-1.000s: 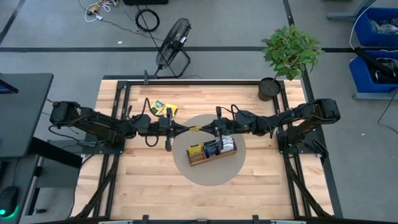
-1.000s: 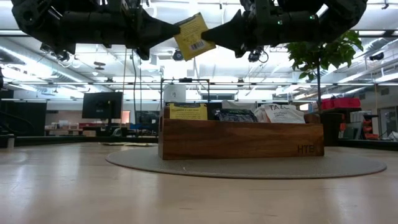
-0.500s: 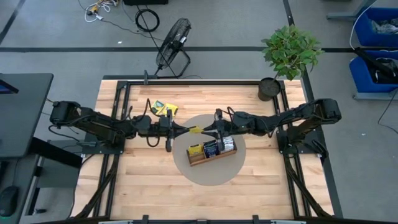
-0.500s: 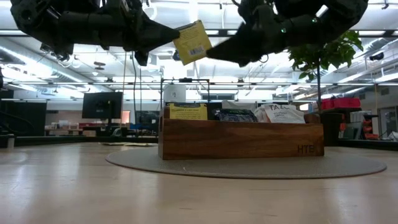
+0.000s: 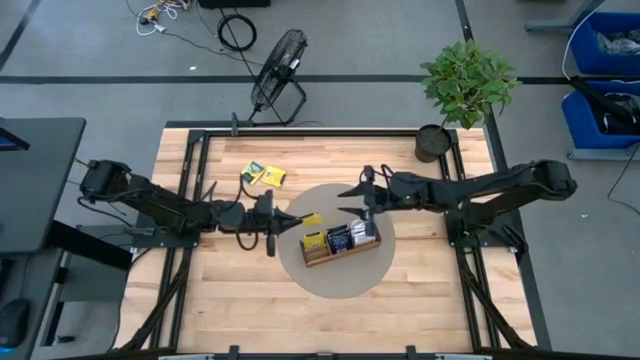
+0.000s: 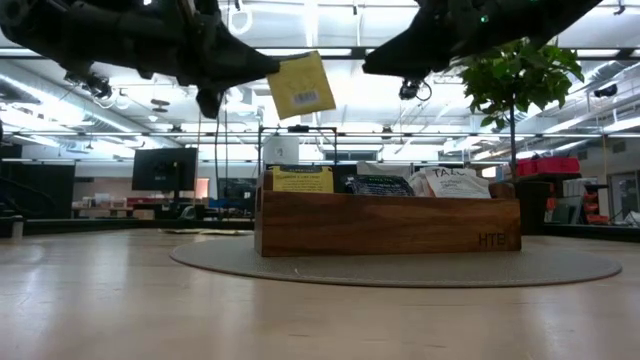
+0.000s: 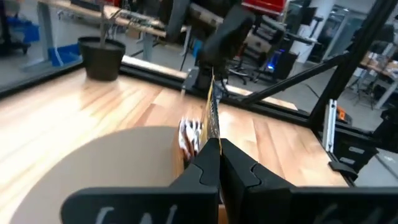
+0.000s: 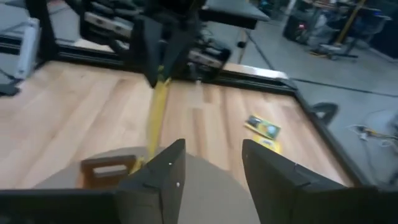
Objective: Pick & Place Tea
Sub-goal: Put the yellow tea bag into the left section of the wooden organizer
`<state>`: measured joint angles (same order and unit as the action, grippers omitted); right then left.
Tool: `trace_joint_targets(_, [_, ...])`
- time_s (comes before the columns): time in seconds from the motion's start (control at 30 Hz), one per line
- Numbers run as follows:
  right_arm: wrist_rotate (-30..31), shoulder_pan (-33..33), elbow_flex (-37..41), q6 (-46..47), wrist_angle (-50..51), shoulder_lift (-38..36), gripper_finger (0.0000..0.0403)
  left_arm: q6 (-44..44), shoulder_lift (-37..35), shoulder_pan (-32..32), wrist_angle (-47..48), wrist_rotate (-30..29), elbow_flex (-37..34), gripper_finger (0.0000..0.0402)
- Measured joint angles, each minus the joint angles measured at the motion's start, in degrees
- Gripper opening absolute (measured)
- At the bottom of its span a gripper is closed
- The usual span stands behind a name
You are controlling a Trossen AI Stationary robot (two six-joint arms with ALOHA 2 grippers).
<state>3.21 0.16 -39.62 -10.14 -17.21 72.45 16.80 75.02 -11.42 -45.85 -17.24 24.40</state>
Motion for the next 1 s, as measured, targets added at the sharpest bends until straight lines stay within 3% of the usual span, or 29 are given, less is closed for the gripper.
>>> trace_joint_targets(0.17, [5.11, -0.15, 0.0, -0.87, 2.44, -1.25, 0.0169, 6.42, 0.0, -1.85, 3.49, -2.6, 0.0, 0.0001])
trace_joint_targets(0.43, [4.93, -0.93, 0.0, -0.87, 2.51, -1.27, 0.0169, 10.8, 0.31, -4.83, 3.91, -6.25, 0.01, 0.0001])
trace_joint_targets(0.83, [4.93, -1.88, 0.0, -0.86, 4.87, -1.29, 0.0169, 11.31, 13.59, -8.67, 4.19, -11.68, 7.62, 0.0001])
trace_joint_targets(1.0, [4.91, -1.86, 0.0, -0.27, 6.51, -1.29, 0.0169, 13.1, 14.72, -10.48, 6.38, -12.65, 8.35, 0.0001])
